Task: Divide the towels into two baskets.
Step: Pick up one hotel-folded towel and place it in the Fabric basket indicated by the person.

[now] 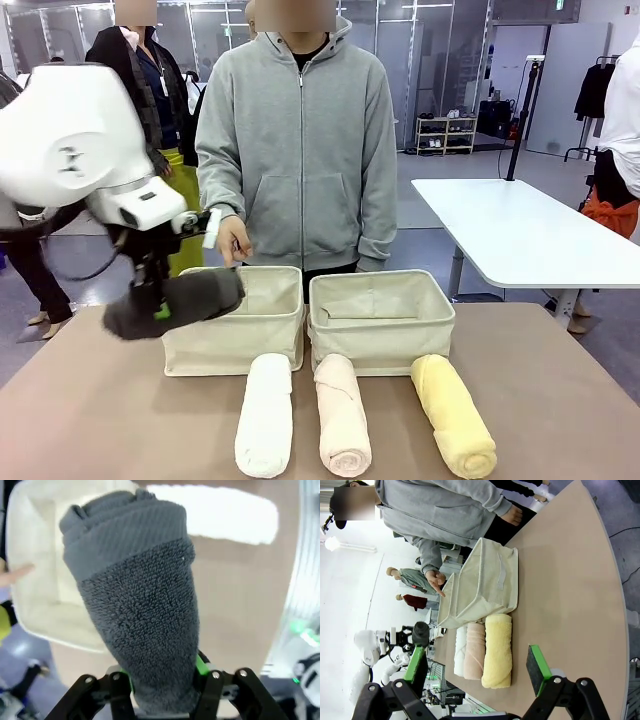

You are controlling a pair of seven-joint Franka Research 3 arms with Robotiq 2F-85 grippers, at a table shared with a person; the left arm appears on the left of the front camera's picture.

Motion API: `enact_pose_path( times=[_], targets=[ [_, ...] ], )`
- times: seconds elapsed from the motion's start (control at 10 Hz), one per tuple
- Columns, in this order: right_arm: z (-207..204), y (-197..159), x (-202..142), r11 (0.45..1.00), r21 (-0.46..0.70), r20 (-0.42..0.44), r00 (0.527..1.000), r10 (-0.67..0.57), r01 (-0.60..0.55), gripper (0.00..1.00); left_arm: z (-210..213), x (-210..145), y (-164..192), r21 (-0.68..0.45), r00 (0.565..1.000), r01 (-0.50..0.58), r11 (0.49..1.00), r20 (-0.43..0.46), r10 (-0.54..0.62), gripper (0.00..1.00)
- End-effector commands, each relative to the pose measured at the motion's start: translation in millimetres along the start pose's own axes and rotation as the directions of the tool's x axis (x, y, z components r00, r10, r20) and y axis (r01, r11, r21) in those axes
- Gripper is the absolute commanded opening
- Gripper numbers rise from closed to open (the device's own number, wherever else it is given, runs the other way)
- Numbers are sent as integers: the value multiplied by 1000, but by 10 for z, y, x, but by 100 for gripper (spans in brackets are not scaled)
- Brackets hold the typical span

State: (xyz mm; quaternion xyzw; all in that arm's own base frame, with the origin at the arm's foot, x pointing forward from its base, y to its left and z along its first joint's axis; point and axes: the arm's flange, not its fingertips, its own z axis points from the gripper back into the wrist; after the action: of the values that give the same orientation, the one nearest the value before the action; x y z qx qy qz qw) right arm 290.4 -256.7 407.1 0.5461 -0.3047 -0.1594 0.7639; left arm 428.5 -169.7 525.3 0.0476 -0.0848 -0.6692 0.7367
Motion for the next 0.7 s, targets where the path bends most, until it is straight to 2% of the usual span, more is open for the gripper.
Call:
enact_pose_path(
  times=[0.0,0.2,0.3,0.6],
  targets=[
    [16,16,4,1000,11,14,1000,1,-1,100,-87,170,514,68,988,143,987,-72,-138,43],
    [16,16,4,1000,11,14,1000,1,-1,100,-221,405,959,51,954,296,954,-71,-292,43],
    [16,16,4,1000,11,14,1000,1,-1,100,-328,475,1154,37,936,342,939,-106,-337,43],
    [16,16,4,1000,11,14,1000,1,-1,100,-793,510,1606,-43,925,375,926,-45,-377,43]
  ],
)
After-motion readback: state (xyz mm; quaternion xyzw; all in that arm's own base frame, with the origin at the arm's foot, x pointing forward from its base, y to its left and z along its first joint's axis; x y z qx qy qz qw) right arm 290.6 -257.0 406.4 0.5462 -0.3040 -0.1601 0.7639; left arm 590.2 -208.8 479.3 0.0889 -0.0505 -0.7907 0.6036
